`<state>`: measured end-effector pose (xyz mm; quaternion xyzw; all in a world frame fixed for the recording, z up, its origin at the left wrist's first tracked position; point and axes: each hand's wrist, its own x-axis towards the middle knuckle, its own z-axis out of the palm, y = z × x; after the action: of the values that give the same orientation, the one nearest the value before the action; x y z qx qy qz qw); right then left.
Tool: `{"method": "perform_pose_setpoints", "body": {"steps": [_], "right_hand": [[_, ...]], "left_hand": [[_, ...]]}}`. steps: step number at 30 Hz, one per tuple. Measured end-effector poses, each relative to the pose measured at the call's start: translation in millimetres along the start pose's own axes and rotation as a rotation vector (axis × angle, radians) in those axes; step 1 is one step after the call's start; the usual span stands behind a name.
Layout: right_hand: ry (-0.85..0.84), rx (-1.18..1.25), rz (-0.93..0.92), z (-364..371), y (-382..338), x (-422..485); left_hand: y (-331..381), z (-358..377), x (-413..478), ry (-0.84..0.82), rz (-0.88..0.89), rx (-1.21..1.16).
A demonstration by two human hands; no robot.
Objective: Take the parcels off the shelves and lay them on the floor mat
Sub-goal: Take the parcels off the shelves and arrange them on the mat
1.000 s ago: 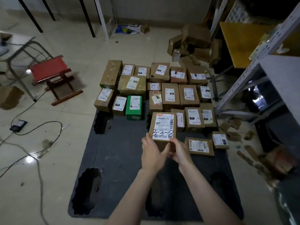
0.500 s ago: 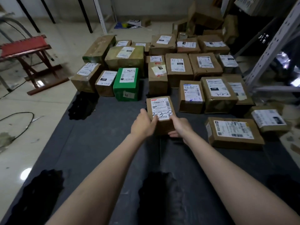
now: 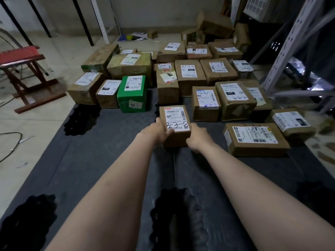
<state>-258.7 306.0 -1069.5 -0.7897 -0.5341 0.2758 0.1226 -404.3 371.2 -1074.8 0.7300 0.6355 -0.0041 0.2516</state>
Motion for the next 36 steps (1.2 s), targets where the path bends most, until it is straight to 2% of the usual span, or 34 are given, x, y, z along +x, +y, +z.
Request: {"method": "perform_pose_setpoints", "body": {"steps": [5, 9, 19, 29, 32, 36], "right_hand": [[0.094, -0.226, -0.134, 4.1, -12.4, -0.1], [0.118, -0.352, -0.18, 13.0, -31.7, 7.5], [0.157, -0.256, -0.134, 11.6, -24.5, 28.0], [0.264, -0.115, -0.105, 21.4, -28.1, 46.5], [0.199, -0.113, -0.103, 20.9, -27.2, 49.3], [-0.055, -0.22, -0.171, 28.9, -17.4, 43.5]], "left_hand": [[1.4, -10.6, 6.2, -0.021, 0.036, 0.025], [5.1, -6.9, 8.3, 0.031, -0.004, 0.021], [10.8, 3.0, 18.7, 0.117, 0.038, 0.128], [24.5, 16.5, 32.9, 0.168, -0.019, -0.048], [26.5, 19.8, 31.6, 0.17, -0.044, -0.044], [27.5, 25.4, 33.8, 0.138, -0.093, 0.006]]}}
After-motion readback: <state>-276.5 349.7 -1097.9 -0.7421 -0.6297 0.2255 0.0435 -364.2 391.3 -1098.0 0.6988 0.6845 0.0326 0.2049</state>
